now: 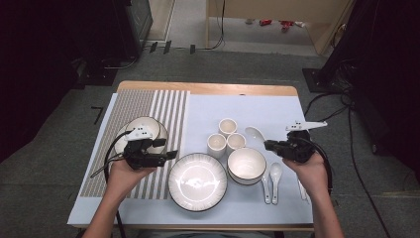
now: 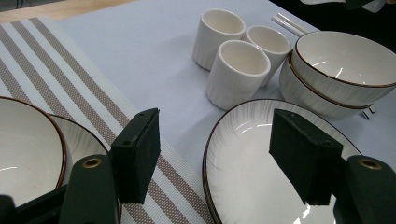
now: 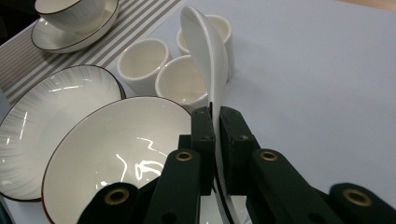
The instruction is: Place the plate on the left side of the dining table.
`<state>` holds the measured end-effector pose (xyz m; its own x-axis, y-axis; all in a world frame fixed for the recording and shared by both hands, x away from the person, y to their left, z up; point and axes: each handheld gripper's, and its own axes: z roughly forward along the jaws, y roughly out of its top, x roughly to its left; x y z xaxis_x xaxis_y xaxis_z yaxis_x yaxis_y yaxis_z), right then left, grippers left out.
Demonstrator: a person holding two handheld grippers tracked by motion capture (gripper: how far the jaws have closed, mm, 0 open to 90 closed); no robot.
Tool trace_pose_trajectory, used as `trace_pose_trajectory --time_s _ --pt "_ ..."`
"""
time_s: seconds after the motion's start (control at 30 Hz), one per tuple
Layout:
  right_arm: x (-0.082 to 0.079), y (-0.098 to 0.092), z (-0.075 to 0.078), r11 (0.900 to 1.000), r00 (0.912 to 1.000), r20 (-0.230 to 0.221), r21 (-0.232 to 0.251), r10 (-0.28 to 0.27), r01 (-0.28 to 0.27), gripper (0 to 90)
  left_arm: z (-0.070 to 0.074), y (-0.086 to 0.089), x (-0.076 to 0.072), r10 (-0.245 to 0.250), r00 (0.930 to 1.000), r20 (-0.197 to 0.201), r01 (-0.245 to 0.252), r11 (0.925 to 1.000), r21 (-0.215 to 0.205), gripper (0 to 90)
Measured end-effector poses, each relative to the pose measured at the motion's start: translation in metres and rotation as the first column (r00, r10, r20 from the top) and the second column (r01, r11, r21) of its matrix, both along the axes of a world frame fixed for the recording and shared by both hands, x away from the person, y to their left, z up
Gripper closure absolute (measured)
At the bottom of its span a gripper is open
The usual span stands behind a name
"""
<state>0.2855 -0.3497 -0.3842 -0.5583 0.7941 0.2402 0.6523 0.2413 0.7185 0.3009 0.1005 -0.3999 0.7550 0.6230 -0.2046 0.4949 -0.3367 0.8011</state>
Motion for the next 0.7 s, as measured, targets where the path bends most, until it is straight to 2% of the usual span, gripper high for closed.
trace_pose_trajectory --time_s 0.3,0.6,0.7 --pt "-0.003 0.006 0.004 1.0 0.9997 0.012 0.007 0.021 -0.021 85.4 0.002 -0.003 -0.003 -0.006 1.0 0.004 0.006 1.0 -0.001 39.5" --pt "-0.004 0.012 0.006 0.999 0.999 0.015 0.01 0.041 -0.042 85.5 0.004 -0.008 -0.006 -0.015 0.9997 0.019 0.015 0.9999 0.004 40.5" --pt "-0.005 0.013 0.008 0.998 0.9986 0.013 0.025 0.051 -0.052 85.4 0.004 -0.011 -0.006 -0.02 0.9998 0.006 0.02 0.9998 -0.007 40.5"
